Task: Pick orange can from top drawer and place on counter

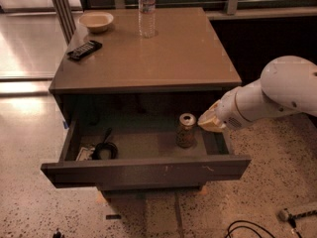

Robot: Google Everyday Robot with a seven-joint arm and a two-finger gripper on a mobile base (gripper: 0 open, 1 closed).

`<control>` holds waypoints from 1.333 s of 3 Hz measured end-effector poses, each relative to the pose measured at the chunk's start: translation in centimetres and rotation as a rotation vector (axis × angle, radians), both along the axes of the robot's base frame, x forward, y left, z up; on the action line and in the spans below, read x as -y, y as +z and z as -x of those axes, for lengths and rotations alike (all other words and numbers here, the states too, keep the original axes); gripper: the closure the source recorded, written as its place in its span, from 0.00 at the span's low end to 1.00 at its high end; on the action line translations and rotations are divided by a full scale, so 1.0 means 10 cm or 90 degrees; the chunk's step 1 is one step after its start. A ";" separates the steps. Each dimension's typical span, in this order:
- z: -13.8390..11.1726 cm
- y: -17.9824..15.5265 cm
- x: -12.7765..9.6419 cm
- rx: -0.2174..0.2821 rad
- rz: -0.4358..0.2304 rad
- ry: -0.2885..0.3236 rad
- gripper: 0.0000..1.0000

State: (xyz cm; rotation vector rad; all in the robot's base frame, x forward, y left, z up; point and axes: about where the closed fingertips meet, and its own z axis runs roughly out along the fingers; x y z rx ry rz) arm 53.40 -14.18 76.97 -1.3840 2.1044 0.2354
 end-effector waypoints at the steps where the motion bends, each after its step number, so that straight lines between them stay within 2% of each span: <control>1: -0.05 -0.21 -0.07 -0.012 -0.018 -0.001 0.05; 2: -0.10 -0.32 -0.10 -0.018 -0.028 -0.003 0.00; 4: -0.30 -0.58 -0.18 -0.025 -0.064 -0.023 0.07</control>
Offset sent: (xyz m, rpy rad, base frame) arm 0.0153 0.0102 -0.0455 0.0649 0.0385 -0.0146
